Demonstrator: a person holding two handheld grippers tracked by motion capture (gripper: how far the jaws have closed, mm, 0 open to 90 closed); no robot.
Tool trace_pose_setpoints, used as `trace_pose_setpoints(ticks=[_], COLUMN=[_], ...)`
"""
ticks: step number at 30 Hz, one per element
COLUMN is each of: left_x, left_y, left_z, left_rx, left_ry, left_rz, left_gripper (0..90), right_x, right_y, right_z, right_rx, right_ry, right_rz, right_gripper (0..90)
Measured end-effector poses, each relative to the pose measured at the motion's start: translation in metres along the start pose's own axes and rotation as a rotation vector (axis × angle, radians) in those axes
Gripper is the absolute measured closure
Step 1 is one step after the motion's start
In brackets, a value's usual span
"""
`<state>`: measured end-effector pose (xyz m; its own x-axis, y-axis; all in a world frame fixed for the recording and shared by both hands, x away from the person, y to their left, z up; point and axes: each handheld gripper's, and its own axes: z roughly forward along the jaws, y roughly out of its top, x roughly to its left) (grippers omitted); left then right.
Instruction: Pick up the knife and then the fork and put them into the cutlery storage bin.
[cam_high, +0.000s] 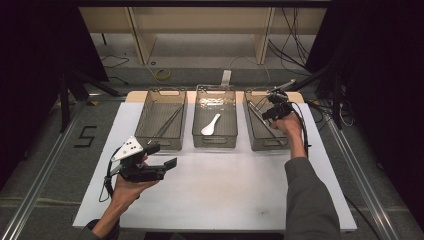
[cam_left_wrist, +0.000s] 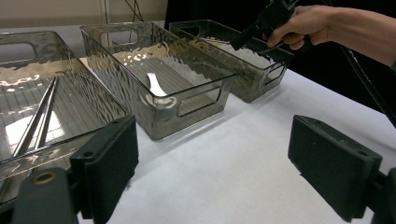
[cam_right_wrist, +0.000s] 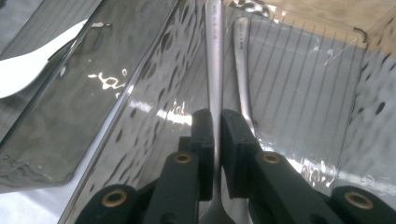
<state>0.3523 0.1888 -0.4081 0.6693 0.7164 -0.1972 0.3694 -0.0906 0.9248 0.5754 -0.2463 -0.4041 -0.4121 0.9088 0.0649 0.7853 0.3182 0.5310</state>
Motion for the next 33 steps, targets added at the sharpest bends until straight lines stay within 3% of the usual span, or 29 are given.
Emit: trace_pose_setpoints(ticks=[17, 20, 21, 23, 26, 33], left_x=[0.0, 0.0, 0.0, 0.0, 0.0, 0.0], left_y=[0.0, 0.0, 0.0, 0.0, 0.0, 0.0], left_z=[0.0, 0.0, 0.0, 0.0, -0.001, 0.0], left_rx=[0.001, 0.002, 0.001, 0.001, 0.002, 0.005], left_ry=[-0.001, -0.001, -0.001, -0.001, 0.0, 0.0], left_rz=[0.004, 0.003, 0.003, 0.001, 0.001, -0.001], left_gripper=[15.4, 15.4, 15.4, 15.4, 15.4, 15.4], right_x=[0.005, 0.007, 0.006, 0.003, 0.004, 0.005], right_y=[0.002, 0.002, 0.002, 0.003, 0.003, -0.001], right_z=[0.009, 0.011, 0.01, 0.007, 0.0, -0.017], right_rx=[-0.002, 0.017, 0.0, -0.042, -0.047, -0.117], right_ry=[-0.018, -0.018, -0.018, 0.002, -0.013, 0.033], right_rz=[0.006, 0.007, 0.025, 0.065, 0.049, 0.047], right_gripper=[84.4, 83.2, 75.4, 69.8, 63.9, 52.7])
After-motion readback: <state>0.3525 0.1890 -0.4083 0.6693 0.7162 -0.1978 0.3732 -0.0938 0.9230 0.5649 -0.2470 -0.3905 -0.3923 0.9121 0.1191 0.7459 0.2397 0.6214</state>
